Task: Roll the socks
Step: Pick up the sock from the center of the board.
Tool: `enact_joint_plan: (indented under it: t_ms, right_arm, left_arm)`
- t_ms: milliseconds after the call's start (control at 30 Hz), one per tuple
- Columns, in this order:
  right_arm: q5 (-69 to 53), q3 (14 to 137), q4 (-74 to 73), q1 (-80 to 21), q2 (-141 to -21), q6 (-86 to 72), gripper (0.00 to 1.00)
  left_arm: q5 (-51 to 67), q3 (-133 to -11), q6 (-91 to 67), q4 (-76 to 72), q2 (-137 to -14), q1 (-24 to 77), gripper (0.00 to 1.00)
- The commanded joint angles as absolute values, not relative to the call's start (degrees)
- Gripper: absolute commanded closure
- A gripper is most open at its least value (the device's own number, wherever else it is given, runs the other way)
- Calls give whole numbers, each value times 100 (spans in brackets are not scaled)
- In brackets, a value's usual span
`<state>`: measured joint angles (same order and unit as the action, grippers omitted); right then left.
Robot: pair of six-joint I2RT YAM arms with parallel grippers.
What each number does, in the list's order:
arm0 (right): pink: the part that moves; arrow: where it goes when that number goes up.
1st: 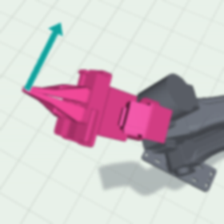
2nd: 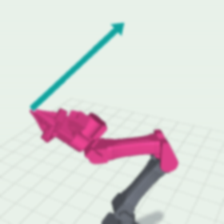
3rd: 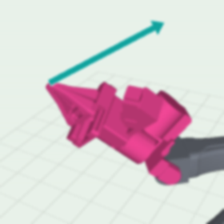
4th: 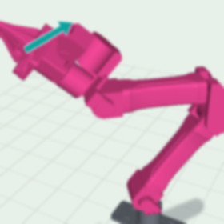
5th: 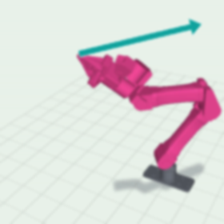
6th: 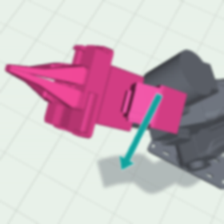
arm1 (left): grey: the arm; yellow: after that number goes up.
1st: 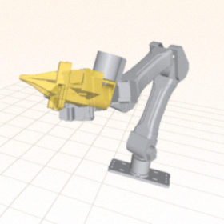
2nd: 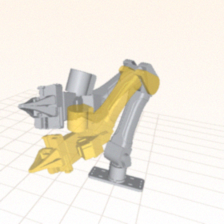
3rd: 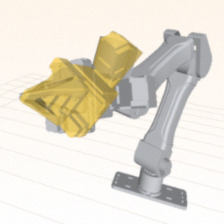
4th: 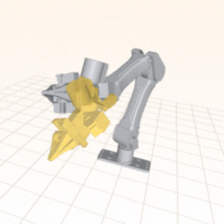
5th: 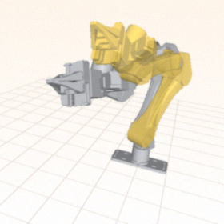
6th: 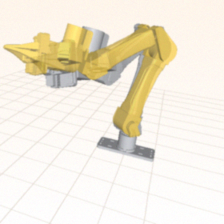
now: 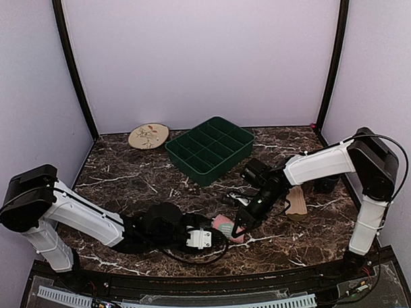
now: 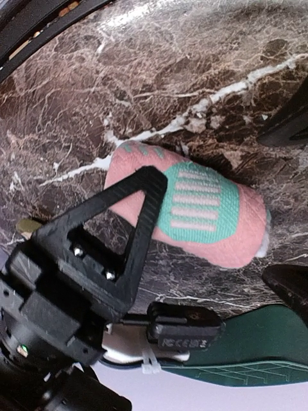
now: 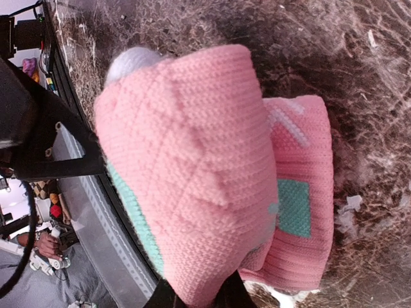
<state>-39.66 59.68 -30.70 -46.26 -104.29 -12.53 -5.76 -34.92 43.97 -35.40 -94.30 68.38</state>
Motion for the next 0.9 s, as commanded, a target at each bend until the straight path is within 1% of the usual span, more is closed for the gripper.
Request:
enact_joint_plan:
  t_ms: [0, 333, 867]
  right_arm:
    - [-3863, 5825, -3501, -4616, -10636, -1266, 100]
    - [-3946, 5693, -3439, -4623, -10502, -1276, 100]
    - [-4174, 5574, -3288, -4615, -10467, -1222, 100]
  left_arm:
    - [-496, -3811, 4950, -3413, -9683, 6898, 34]
    - [-1036, -4523, 5112, -3306, -10440, 6926, 33]
    - [-1255, -5244, 5002, -2521, -11044, 6918, 33]
